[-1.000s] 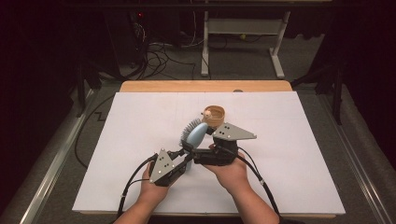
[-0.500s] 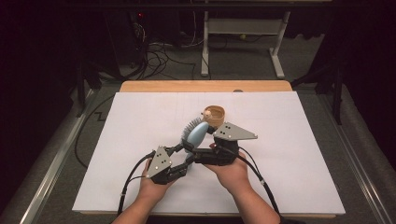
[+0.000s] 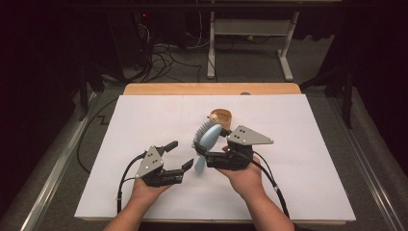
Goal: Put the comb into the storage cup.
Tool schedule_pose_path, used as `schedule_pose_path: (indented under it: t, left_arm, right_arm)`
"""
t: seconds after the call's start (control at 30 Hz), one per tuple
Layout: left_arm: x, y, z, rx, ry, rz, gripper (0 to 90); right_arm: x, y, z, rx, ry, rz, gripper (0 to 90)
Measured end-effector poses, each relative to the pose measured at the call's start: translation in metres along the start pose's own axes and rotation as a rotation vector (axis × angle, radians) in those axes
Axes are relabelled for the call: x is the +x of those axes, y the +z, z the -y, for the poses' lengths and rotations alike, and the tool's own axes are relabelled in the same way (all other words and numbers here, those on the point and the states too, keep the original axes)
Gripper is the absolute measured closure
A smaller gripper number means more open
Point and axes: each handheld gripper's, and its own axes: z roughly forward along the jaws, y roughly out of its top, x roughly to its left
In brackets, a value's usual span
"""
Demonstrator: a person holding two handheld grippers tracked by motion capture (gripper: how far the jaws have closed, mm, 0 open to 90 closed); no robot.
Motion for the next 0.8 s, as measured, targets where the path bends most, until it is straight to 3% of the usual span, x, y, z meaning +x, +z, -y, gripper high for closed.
schedule_pose_path:
  t: [0.33,0.53,0.8]
  left_arm:
    - [0.019,-0.019,0.013,0.006,-0.021,-0.070,9.9]
    - [0.024,-0.020,0.020,0.028,-0.034,-0.075,5.7]
    - [0.029,-0.022,0.025,0.008,-0.052,-0.093,0.0]
  right_arm:
    - [-0.007,-0.013,0.004,-0.012,-0.010,0.015,20.8]
    - [-0.010,-0.020,0.009,-0.021,-0.028,0.028,20.8]
    - [-0.013,-0.024,0.013,-0.015,-0.033,0.033,20.9]
